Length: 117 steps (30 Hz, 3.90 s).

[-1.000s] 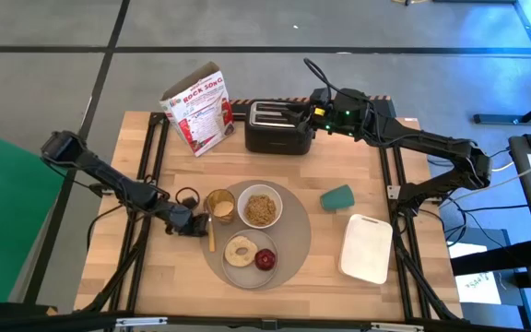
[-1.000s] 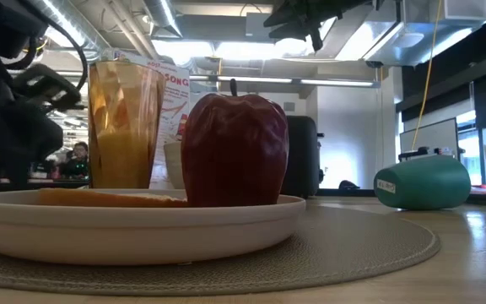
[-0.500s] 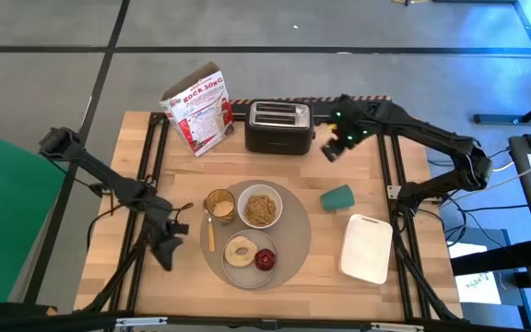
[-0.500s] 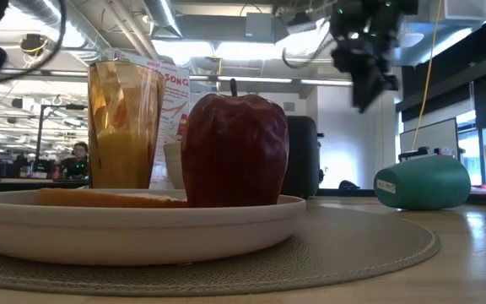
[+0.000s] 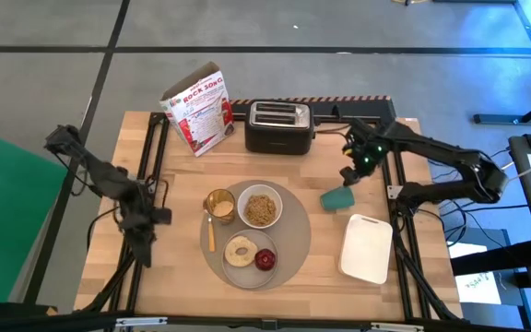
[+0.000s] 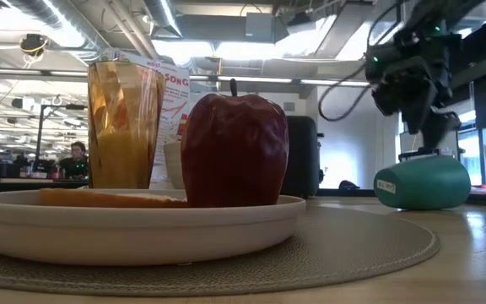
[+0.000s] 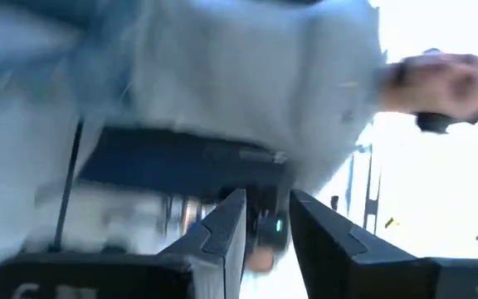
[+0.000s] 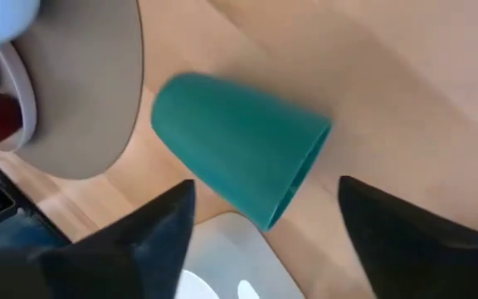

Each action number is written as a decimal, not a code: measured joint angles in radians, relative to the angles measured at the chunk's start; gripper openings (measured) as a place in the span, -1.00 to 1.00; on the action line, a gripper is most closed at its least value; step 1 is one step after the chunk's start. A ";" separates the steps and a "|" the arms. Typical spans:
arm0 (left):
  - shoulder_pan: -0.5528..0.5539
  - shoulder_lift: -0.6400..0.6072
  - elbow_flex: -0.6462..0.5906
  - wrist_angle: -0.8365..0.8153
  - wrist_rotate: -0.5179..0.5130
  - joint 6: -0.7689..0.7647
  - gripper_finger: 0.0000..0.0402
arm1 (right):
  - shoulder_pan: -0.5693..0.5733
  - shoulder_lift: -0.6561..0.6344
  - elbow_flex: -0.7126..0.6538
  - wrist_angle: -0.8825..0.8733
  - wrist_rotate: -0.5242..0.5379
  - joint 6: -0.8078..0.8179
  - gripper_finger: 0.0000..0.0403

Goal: Arrange a breakfast setting
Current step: Adjust the green cup

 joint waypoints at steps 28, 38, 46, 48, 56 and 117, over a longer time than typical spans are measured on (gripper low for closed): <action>0.155 0.183 0.344 -0.081 -1.386 1.715 -0.56 | 0.002 -0.077 -0.256 0.384 -0.249 0.104 -0.92; 0.365 0.386 0.344 -0.077 -1.325 1.696 -0.56 | 0.262 -0.020 0.188 0.024 0.275 0.089 -0.99; 0.523 0.523 0.343 -0.061 -1.101 1.676 -0.56 | 0.489 0.235 0.528 -0.255 0.444 0.182 -0.99; 0.565 0.526 0.343 -0.065 -1.044 1.673 -0.56 | 0.533 0.304 0.578 -0.289 0.443 0.209 -0.99; 0.689 0.472 0.343 -0.085 -0.978 1.703 -0.56 | 0.678 0.510 0.717 -0.295 0.358 0.311 -1.00; 1.003 0.445 0.344 -0.281 -0.665 1.799 -0.56 | 0.375 0.762 0.762 -0.339 0.416 0.185 -0.94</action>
